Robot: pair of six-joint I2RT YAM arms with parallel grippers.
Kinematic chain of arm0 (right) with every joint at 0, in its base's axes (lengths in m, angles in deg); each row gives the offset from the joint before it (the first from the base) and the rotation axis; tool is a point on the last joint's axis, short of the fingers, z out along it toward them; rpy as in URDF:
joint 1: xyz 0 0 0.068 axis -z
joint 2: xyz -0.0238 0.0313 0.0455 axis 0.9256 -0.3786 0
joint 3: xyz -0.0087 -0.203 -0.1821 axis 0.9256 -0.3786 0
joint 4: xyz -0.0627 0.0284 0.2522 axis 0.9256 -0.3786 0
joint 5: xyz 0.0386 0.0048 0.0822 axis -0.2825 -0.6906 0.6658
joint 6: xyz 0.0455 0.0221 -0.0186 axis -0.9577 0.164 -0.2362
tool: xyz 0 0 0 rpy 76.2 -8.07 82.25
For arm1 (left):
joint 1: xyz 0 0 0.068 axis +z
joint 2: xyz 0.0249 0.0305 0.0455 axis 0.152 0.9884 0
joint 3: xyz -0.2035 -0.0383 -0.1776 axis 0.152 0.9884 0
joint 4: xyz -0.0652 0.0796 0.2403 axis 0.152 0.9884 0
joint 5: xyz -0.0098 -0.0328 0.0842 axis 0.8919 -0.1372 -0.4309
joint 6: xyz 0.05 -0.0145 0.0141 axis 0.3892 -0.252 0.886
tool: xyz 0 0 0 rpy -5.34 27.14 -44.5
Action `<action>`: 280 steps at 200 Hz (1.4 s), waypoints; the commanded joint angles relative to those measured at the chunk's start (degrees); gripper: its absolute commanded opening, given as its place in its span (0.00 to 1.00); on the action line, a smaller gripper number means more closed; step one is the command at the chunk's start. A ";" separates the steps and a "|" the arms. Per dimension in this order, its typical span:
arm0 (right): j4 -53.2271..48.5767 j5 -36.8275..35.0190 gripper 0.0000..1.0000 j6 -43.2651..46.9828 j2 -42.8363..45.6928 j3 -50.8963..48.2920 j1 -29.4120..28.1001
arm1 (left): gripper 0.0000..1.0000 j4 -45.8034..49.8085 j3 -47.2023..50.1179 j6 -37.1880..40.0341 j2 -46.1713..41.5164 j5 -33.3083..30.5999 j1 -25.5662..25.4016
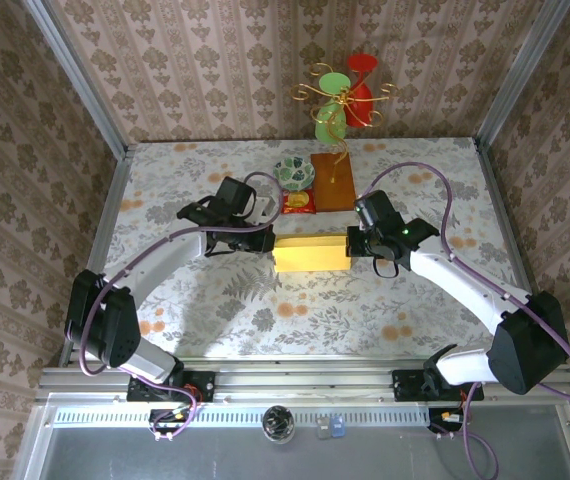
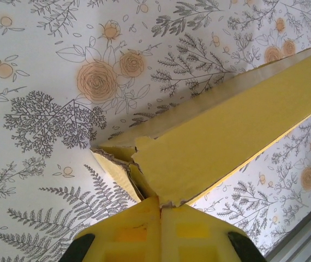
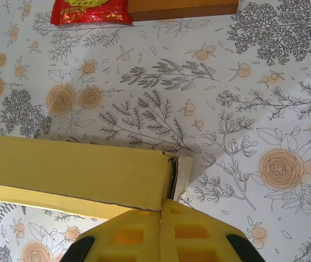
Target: Fold the paper box
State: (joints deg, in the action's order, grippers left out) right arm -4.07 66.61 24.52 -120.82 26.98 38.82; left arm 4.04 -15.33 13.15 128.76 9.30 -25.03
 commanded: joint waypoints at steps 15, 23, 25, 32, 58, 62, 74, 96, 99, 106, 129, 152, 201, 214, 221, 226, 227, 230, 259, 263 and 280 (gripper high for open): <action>-2.16 2.76 0.13 -5.46 2.54 -0.86 -1.22 | 0.00 2.65 2.71 0.03 0.42 -0.81 -1.29; -2.79 3.06 0.18 -8.22 3.46 -0.61 -1.17 | 0.00 2.59 2.73 -0.06 0.35 -0.88 -1.29; -2.92 3.19 0.19 -8.92 3.75 -0.45 -1.10 | 0.00 2.59 2.74 -0.06 0.25 -0.91 -1.29; -3.44 3.69 0.26 -11.75 4.52 -0.24 -0.78 | 0.00 2.55 2.75 -0.06 0.15 -0.95 -1.33; -2.67 8.50 0.42 -25.05 7.30 -0.60 2.14 | 0.00 2.51 2.51 -0.03 0.07 -0.96 -1.33; -1.93 9.46 0.44 -27.41 7.66 -1.07 2.76 | 0.00 2.48 2.48 0.01 0.04 -1.04 -1.37; 0.30 12.15 0.52 -35.86 8.92 -2.79 4.63 | 0.00 2.49 2.51 0.09 0.11 -1.00 -1.46; 8.77 17.37 0.58 -49.79 10.38 -7.52 7.20 | 0.00 2.55 2.34 0.05 0.20 -0.92 -1.56; 9.52 17.74 0.58 -51.45 10.55 -8.17 7.56 | 0.00 2.62 2.32 -0.02 0.20 -0.91 -1.62; 11.09 18.54 0.60 -55.01 10.88 -9.50 7.97 | 0.00 2.61 2.30 0.16 0.21 -1.00 -1.64; 17.00 20.06 0.64 -63.24 11.72 -13.20 8.84 | 0.00 2.82 2.10 0.23 0.14 -1.09 -1.72; 20.96 20.67 0.64 -67.10 11.39 -15.38 9.15 | 0.00 2.74 2.01 0.11 0.22 -1.04 -1.73; 24.79 20.75 0.57 -69.57 10.90 -18.96 9.49 | 0.00 2.83 1.48 0.00 0.42 -1.02 -1.82; 25.28 20.71 0.53 -69.47 10.94 -19.55 9.61 | 0.00 2.82 1.34 -0.07 0.37 -1.08 -1.90; 25.43 20.66 0.51 -69.25 10.90 -19.82 9.73 | 0.00 2.83 1.35 -0.15 0.33 -1.08 -1.90; 25.51 20.66 0.50 -69.15 10.81 -19.94 9.71 | 0.00 2.83 1.35 -0.20 0.32 -1.16 -1.89; 25.54 20.66 0.50 -69.14 10.79 -19.97 9.78 | 0.00 2.87 1.41 -0.27 0.34 -1.17 -1.90; 25.52 20.66 0.50 -69.13 10.72 -20.00 9.85 | 0.00 2.87 1.42 -0.32 0.33 -1.18 -1.88; 24.79 20.49 0.44 -67.96 10.11 -20.35 9.96 | 0.00 2.65 1.55 -0.91 0.04 -0.99 -1.98; 24.50 20.41 0.43 -67.75 10.06 -20.36 9.99 | 0.00 2.61 1.57 -1.02 -0.01 -0.92 -1.99; 23.68 20.09 0.38 -66.52 9.82 -20.37 10.11 | 0.00 2.36 1.60 -1.64 -0.25 -0.74 -1.99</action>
State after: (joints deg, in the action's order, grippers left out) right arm 20.92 87.20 -43.17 -110.46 7.48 48.51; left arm 3.03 -14.76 13.02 128.35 8.52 -26.21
